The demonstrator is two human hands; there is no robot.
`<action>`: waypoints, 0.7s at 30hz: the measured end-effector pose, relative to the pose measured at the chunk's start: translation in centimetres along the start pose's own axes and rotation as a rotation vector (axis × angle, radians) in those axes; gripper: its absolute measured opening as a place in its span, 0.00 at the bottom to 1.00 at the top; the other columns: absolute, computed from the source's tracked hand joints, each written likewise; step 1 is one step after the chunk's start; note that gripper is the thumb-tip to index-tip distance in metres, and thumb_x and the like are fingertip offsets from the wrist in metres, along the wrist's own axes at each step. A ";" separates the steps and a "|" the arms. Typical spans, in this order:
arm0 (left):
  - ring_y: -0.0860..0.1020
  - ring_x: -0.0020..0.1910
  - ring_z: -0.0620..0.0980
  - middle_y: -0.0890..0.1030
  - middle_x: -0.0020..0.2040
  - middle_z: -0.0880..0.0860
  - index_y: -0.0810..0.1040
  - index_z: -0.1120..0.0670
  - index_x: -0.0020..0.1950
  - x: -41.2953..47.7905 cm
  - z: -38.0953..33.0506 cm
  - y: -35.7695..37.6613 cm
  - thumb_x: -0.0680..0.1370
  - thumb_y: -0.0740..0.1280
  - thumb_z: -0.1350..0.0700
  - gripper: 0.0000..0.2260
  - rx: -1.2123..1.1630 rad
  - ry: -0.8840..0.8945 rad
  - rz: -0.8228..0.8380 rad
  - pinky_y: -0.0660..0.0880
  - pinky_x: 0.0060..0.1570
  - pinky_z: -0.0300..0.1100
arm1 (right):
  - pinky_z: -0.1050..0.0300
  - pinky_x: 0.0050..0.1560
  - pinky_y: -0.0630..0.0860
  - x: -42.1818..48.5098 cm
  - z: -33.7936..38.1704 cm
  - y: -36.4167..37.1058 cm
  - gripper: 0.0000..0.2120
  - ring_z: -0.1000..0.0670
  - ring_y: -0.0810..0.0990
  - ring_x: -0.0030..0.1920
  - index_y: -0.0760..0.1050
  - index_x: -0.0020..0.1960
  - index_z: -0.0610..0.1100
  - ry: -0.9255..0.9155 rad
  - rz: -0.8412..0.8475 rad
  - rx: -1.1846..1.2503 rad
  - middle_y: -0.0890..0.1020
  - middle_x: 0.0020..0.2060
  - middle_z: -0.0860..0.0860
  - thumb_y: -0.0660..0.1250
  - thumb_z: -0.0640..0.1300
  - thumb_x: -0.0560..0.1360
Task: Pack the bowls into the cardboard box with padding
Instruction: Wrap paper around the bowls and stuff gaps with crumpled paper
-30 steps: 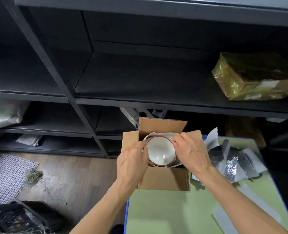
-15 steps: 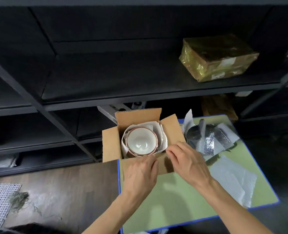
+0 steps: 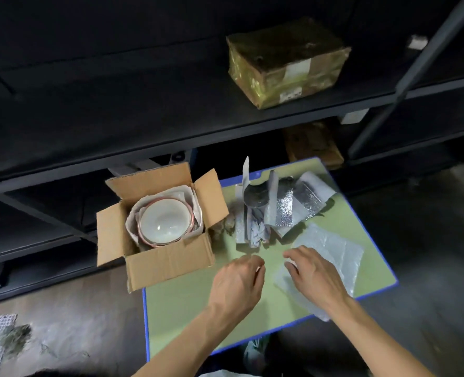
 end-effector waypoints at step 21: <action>0.73 0.42 0.53 0.73 0.52 0.54 0.67 0.56 0.58 6.2 -4.4 12.3 0.80 0.58 0.63 0.08 0.119 -0.271 0.348 0.68 0.38 0.45 | 0.52 0.62 0.72 -0.9 -10.7 1.8 0.30 0.45 0.72 0.67 0.62 0.75 0.46 0.454 0.155 0.198 0.73 0.65 0.48 0.68 0.46 0.77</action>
Point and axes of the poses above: each hand's wrist, its own x-axis towards the middle knuckle, its own y-axis out of the palm, z = x × y, the point moved 2 cm from there along x, towards the middle knuckle
